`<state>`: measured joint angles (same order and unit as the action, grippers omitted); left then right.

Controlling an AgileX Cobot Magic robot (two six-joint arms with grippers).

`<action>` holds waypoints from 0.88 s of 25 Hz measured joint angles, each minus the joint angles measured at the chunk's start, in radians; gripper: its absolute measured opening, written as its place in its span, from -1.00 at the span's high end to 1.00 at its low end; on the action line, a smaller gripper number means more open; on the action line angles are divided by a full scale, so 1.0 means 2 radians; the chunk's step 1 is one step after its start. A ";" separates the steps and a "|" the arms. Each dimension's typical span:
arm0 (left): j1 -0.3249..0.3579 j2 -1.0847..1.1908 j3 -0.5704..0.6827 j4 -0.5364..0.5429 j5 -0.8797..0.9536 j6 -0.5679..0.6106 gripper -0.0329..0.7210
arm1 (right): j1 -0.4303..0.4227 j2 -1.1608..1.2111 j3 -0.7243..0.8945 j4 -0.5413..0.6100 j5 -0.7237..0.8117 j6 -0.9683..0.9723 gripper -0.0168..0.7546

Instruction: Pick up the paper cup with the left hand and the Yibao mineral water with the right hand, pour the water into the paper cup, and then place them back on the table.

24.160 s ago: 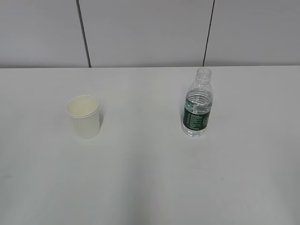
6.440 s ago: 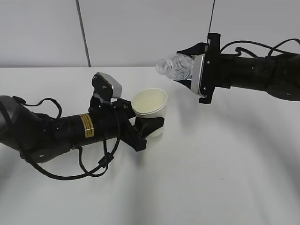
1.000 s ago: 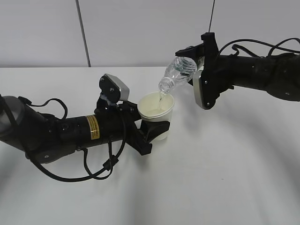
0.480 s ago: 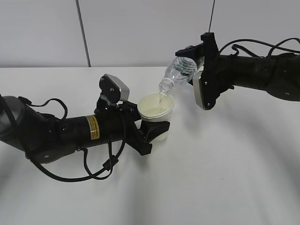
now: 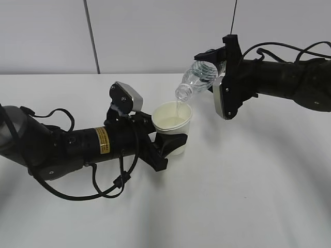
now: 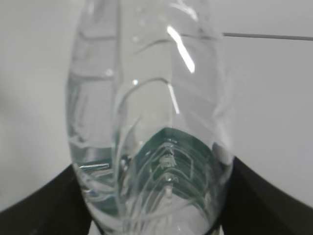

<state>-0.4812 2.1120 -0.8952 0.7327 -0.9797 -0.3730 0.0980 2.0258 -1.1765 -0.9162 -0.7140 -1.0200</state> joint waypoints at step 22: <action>0.000 0.000 0.000 -0.029 0.001 0.000 -0.18 | 0.006 0.000 0.000 0.003 0.000 0.200 -0.34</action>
<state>-0.4812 2.1120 -0.8952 0.6741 -0.9784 -0.3730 0.1098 2.0258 -1.1765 -0.9096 -0.7140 -0.6207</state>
